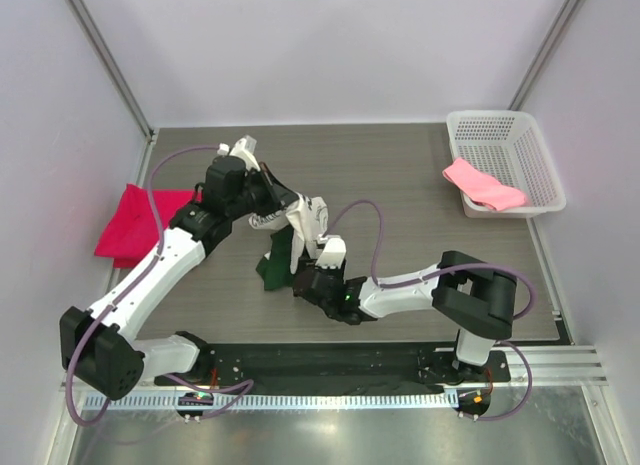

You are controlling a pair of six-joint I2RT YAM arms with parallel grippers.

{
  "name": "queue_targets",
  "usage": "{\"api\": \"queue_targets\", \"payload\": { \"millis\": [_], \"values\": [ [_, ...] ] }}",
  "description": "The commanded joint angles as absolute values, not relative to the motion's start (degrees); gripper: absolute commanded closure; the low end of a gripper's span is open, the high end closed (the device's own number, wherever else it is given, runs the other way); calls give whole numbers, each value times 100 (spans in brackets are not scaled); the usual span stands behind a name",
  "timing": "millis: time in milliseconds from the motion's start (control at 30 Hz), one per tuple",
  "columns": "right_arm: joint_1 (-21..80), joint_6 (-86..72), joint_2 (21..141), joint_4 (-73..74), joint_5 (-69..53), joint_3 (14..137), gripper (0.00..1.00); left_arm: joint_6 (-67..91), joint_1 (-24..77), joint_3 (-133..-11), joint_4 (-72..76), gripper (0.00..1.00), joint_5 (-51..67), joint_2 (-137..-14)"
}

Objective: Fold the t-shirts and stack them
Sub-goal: Flatten the tshirt out

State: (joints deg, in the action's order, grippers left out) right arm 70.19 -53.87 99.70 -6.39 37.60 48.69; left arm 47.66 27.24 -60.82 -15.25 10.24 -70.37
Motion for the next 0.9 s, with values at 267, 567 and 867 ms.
{"api": "queue_targets", "payload": {
  "millis": [267,567,867],
  "values": [
    [6443,-5143,9362,420,4912,4913,99,4369,2672,-7469,-2415,100,712,-6812],
    [6434,-3314,6409,2325,3843,5791,99,3648,2637,-9429,-4216,100,-121,-6364],
    [6329,-2936,6063,4640,3164,7848,98,3542,2628,-10126,-5080,100,-535,-6108]
  ]
}}
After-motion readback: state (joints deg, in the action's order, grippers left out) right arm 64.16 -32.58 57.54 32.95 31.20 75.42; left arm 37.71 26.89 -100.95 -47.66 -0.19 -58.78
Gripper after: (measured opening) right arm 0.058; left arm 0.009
